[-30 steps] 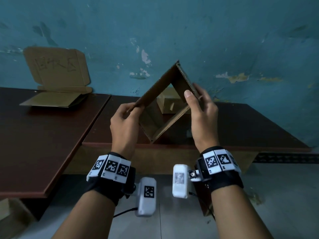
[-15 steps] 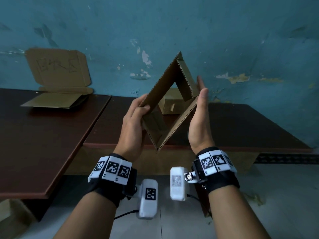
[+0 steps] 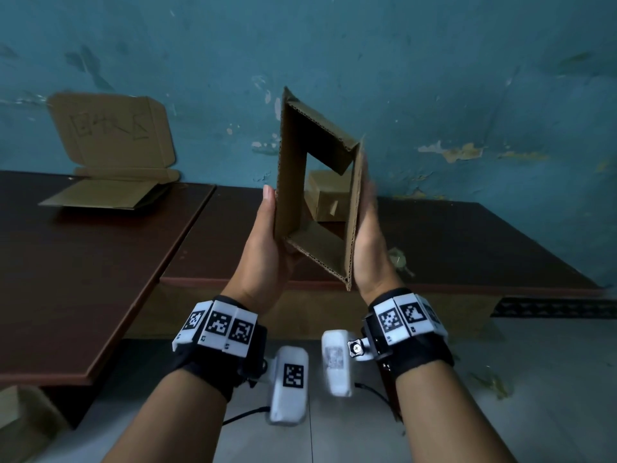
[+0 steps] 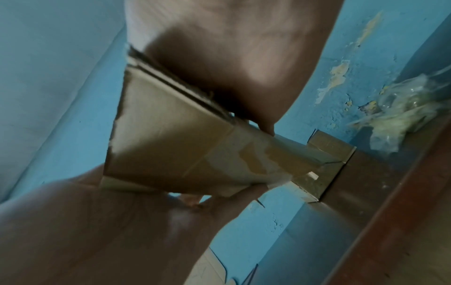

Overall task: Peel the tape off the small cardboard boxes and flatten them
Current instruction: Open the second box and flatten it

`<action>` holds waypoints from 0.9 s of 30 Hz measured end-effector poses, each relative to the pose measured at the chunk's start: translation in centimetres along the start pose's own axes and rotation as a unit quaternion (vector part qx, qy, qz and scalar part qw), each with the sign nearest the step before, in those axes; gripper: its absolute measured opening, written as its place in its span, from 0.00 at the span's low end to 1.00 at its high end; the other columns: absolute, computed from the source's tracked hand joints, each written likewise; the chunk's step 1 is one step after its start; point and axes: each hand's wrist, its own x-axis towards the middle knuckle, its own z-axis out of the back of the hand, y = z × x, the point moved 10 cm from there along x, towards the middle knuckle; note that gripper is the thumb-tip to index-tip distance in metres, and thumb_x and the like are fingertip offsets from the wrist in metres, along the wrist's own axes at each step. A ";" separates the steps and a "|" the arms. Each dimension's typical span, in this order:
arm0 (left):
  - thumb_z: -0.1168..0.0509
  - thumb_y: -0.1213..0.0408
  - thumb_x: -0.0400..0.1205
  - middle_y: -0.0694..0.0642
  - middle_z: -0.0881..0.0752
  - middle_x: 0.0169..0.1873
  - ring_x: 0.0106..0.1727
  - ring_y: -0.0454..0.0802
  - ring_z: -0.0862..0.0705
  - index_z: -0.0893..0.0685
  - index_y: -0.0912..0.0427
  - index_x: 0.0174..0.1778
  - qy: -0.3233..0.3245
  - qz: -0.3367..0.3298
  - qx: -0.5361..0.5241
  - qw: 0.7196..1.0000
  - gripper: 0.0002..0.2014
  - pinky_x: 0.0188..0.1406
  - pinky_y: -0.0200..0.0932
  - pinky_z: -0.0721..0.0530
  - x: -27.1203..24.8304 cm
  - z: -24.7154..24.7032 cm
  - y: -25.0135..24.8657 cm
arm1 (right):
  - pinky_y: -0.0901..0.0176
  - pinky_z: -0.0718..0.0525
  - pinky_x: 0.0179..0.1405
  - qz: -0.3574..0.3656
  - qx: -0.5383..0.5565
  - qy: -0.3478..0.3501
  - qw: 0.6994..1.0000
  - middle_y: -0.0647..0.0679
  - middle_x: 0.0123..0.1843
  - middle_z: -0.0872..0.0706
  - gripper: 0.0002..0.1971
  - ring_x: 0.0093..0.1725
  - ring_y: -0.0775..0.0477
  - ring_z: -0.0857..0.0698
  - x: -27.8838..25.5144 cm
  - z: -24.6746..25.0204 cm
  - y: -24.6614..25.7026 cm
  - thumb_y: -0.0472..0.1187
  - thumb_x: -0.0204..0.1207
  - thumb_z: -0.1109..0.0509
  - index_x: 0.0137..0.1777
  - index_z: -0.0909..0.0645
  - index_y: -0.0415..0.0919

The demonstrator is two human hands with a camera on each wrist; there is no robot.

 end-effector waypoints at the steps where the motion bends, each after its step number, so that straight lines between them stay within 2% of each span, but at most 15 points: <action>1: 0.49 0.34 0.92 0.63 0.20 0.64 0.65 0.64 0.22 0.18 0.60 0.65 0.010 0.003 -0.011 1.000 0.31 0.72 0.63 0.20 -0.1 -0.3 0.1 | 0.42 0.52 0.96 0.011 -0.009 0.021 1.000 0.62 0.96 0.50 0.36 0.93 0.62 0.50 0.3 -0.6 -0.3 0.72 0.88 0.59 0.95 0.54 0.64; 3: 0.55 0.35 0.94 0.63 0.12 0.69 0.73 0.61 0.15 0.15 0.62 0.71 0.022 0.008 -0.020 1.000 0.36 0.80 0.62 0.19 -0.2 -0.7 0.2 | 0.38 0.56 0.95 0.029 -0.040 0.048 0.998 0.63 0.96 0.55 0.34 0.94 0.61 0.56 0.5 -1.6 -0.6 0.71 0.89 0.58 0.94 0.54 0.67; 4: 0.59 0.36 0.95 0.62 0.12 0.73 0.77 0.59 0.15 0.17 0.61 0.78 0.030 0.010 -0.026 0.999 0.37 0.82 0.62 0.20 -0.3 -1.0 0.1 | 0.36 0.57 0.95 0.043 -0.061 0.061 0.995 0.64 0.96 0.56 0.35 0.94 0.61 0.59 0.5 -2.4 -0.4 0.74 0.88 0.57 0.94 0.53 0.68; 5: 0.60 0.34 0.94 0.61 0.15 0.78 0.81 0.58 0.18 0.22 0.59 0.84 0.042 0.010 -0.035 0.998 0.39 0.85 0.63 0.24 -0.3 -1.3 0.2 | 0.35 0.59 0.94 0.054 -0.092 0.074 0.992 0.64 0.95 0.58 0.35 0.93 0.62 0.61 0.4 -3.1 -0.6 0.74 0.88 0.57 0.93 0.53 0.69; 7: 0.58 0.28 0.89 0.57 0.23 0.86 0.88 0.56 0.26 0.31 0.52 0.92 0.054 0.009 -0.056 0.997 0.42 0.91 0.65 0.34 -0.4 -1.7 0.2 | 0.36 0.63 0.94 0.060 -0.165 0.095 0.980 0.67 0.94 0.61 0.31 0.92 0.66 0.65 0.1 -4.3 -1.3 0.68 0.91 0.59 0.94 0.55 0.68; 9: 0.52 0.23 0.83 0.54 0.25 0.88 0.89 0.53 0.28 0.33 0.48 0.93 0.067 0.012 -0.074 0.995 0.46 0.92 0.64 0.37 -0.6 -2.0 0.5 | 0.36 0.65 0.94 0.055 -0.222 0.109 0.968 0.65 0.94 0.63 0.29 0.91 0.66 0.68 -0.3 -5.1 -1.8 0.62 0.95 0.60 0.94 0.58 0.67; 10: 0.44 0.21 0.79 0.52 0.25 0.88 0.89 0.52 0.28 0.33 0.46 0.93 0.073 0.011 -0.078 0.994 0.49 0.91 0.62 0.36 -0.6 -1.9 0.6 | 0.37 0.65 0.94 0.047 -0.241 0.112 0.963 0.63 0.95 0.64 0.28 0.91 0.65 0.69 -0.3 -5.2 -2.0 0.61 0.95 0.60 0.94 0.59 0.68; 12: 0.30 0.22 0.73 0.48 0.27 0.88 0.89 0.48 0.29 0.32 0.42 0.92 0.078 0.013 -0.059 0.995 0.52 0.90 0.60 0.34 -0.6 -2.0 0.8 | 0.38 0.65 0.94 0.034 -0.261 0.115 0.958 0.63 0.95 0.65 0.28 0.91 0.64 0.69 -0.1 -5.3 -2.5 0.64 0.94 0.62 0.93 0.61 0.71; 13: 0.28 0.25 0.75 0.47 0.27 0.89 0.89 0.47 0.29 0.32 0.42 0.91 0.078 0.018 -0.044 0.996 0.50 0.91 0.60 0.35 -0.5 -1.9 0.9 | 0.37 0.63 0.94 0.037 -0.261 0.115 0.958 0.63 0.95 0.64 0.28 0.92 0.63 0.69 0.1 -5.3 -2.6 0.66 0.93 0.63 0.92 0.62 0.73; 15: 0.34 0.34 0.85 0.50 0.24 0.87 0.87 0.49 0.26 0.32 0.46 0.92 0.061 0.031 -0.029 0.997 0.40 0.91 0.62 0.34 -0.1 -1.3 1.4 | 0.34 0.62 0.93 0.047 -0.258 0.118 0.958 0.64 0.95 0.63 0.28 0.92 0.61 0.69 0.2 -5.3 -2.7 0.68 0.92 0.63 0.91 0.61 0.75; 18: 0.43 0.50 0.96 0.55 0.16 0.79 0.79 0.54 0.16 0.26 0.53 0.88 0.020 0.027 -0.012 0.999 0.24 0.85 0.61 0.23 0.1 -0.4 1.0 | 0.35 0.68 0.92 0.036 -0.252 0.111 0.961 0.63 0.95 0.62 0.27 0.91 0.61 0.70 0.2 -4.6 -2.8 0.65 0.94 0.58 0.91 0.59 0.76; 22: 0.46 0.62 0.98 0.59 0.07 0.66 0.68 0.56 0.08 0.17 0.61 0.77 -0.009 -0.012 0.032 0.999 0.18 0.63 0.50 0.08 -0.2 0.6 -0.3 | 0.40 0.71 0.92 0.055 -0.287 0.080 0.953 0.58 0.96 0.61 0.31 0.92 0.59 0.68 0.6 -3.7 -2.3 0.61 0.95 0.50 0.94 0.57 0.68; 23: 0.45 0.63 0.98 0.60 0.07 0.65 0.67 0.57 0.08 0.16 0.62 0.76 -0.019 -0.022 0.035 0.999 0.17 0.63 0.50 0.07 -0.3 1.1 -0.6 | 0.42 0.72 0.92 0.056 -0.299 0.071 0.950 0.56 0.96 0.61 0.32 0.92 0.59 0.68 0.8 -3.6 -2.3 0.61 0.94 0.48 0.94 0.57 0.66; 25: 0.44 0.66 0.97 0.62 0.08 0.68 0.70 0.59 0.09 0.18 0.64 0.78 -0.033 -0.043 0.032 0.998 0.16 0.69 0.53 0.09 -0.3 2.0 -1.3 | 0.43 0.73 0.91 0.061 -0.326 0.044 0.942 0.53 0.97 0.60 0.36 0.93 0.57 0.68 1.0 -3.3 -2.0 0.63 0.93 0.45 0.95 0.58 0.64; 27: 0.41 0.68 0.96 0.64 0.09 0.68 0.69 0.60 0.09 0.19 0.64 0.78 -0.056 -0.053 0.029 0.997 0.16 0.66 0.54 0.08 -0.3 3.4 -1.9 | 0.39 0.71 0.91 0.076 -0.355 0.012 0.932 0.50 0.97 0.59 0.39 0.94 0.53 0.66 1.2 -3.1 -1.2 0.65 0.91 0.42 0.95 0.56 0.62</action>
